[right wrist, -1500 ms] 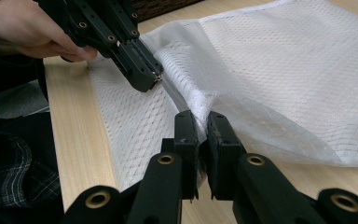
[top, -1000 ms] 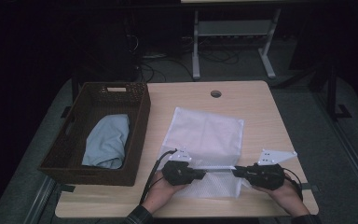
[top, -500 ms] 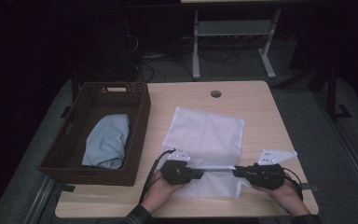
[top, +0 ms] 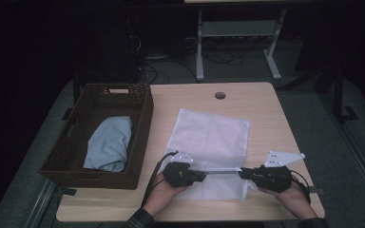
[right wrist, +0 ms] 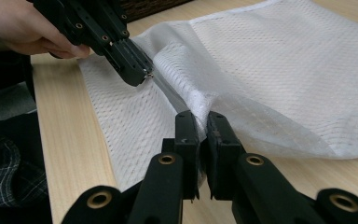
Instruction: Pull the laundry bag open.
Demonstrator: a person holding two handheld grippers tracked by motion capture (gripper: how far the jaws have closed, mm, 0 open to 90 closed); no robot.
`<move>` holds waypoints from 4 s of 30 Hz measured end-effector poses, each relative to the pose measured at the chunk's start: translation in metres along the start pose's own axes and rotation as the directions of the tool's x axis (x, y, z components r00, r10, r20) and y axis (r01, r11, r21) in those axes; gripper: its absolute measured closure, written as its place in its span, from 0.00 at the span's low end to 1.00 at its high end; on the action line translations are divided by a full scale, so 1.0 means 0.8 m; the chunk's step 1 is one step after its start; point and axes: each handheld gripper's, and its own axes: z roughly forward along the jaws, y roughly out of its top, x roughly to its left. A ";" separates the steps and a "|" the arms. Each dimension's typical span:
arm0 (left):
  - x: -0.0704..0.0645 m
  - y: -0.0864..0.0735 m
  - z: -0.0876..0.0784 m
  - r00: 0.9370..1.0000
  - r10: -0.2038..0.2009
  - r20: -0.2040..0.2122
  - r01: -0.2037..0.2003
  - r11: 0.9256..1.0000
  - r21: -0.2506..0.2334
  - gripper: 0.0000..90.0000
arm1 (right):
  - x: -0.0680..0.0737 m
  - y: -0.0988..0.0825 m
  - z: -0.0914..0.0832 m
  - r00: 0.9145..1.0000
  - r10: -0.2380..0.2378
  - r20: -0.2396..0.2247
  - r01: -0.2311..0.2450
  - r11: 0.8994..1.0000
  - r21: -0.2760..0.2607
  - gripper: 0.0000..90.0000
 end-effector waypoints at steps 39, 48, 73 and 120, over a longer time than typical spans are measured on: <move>0.019 -0.005 -0.010 0.999 -0.036 -0.020 0.037 0.999 0.026 0.97 | -0.039 -0.015 -0.006 0.995 0.081 -0.054 -0.081 0.997 -0.002 0.93; 0.022 -0.004 -0.016 0.999 -0.034 -0.032 0.035 0.999 0.019 0.97 | -0.040 -0.015 -0.009 0.996 0.076 -0.046 -0.077 0.997 -0.013 0.93; 0.029 -0.007 -0.028 0.998 -0.054 -0.044 0.054 0.999 0.001 0.97 | -0.057 -0.019 -0.023 0.995 0.094 0.009 -0.094 0.995 -0.034 0.93; 0.040 -0.014 -0.030 0.993 -0.095 -0.077 0.098 0.994 0.045 0.97 | -0.084 -0.027 -0.025 0.985 0.117 0.129 -0.117 0.993 -0.001 0.93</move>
